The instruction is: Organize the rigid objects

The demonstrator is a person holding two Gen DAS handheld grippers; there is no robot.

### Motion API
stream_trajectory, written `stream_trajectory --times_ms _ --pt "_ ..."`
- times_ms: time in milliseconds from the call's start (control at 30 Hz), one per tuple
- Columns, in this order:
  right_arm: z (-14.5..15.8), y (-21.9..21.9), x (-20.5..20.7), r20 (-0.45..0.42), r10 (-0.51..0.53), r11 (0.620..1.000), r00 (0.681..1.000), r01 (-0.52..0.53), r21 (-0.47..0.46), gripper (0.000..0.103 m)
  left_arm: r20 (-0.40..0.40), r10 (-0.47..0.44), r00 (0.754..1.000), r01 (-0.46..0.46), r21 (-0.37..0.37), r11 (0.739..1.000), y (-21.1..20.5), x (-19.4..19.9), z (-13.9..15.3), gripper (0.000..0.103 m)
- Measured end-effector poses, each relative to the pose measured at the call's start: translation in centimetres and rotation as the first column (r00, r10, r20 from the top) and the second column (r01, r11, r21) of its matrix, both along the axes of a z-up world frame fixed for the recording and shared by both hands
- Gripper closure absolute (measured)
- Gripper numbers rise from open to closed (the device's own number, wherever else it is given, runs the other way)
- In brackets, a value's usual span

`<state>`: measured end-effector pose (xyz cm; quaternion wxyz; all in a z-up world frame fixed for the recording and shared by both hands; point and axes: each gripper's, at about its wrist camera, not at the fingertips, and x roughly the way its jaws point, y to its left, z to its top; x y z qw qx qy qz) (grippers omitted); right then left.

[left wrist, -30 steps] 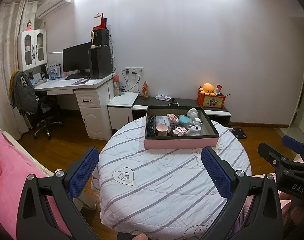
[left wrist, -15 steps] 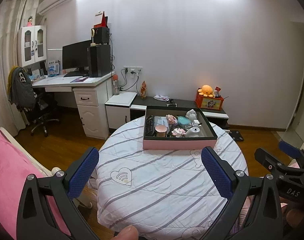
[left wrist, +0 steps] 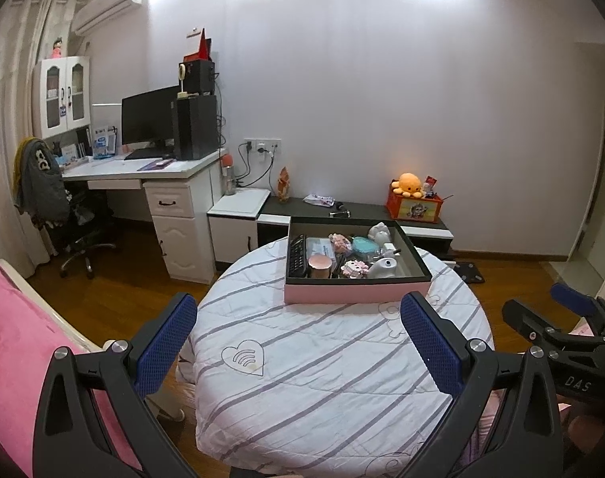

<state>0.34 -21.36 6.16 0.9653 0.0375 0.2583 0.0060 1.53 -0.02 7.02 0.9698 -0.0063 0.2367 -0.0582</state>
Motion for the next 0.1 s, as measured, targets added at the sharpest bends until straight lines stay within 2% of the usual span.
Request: stream_trajectory --times_ms 100 --pt "-0.36 0.02 0.05 -0.004 0.000 1.000 1.000 0.000 -0.001 0.000 0.005 0.007 1.000 -0.007 0.006 1.000 0.04 0.00 0.12 0.000"
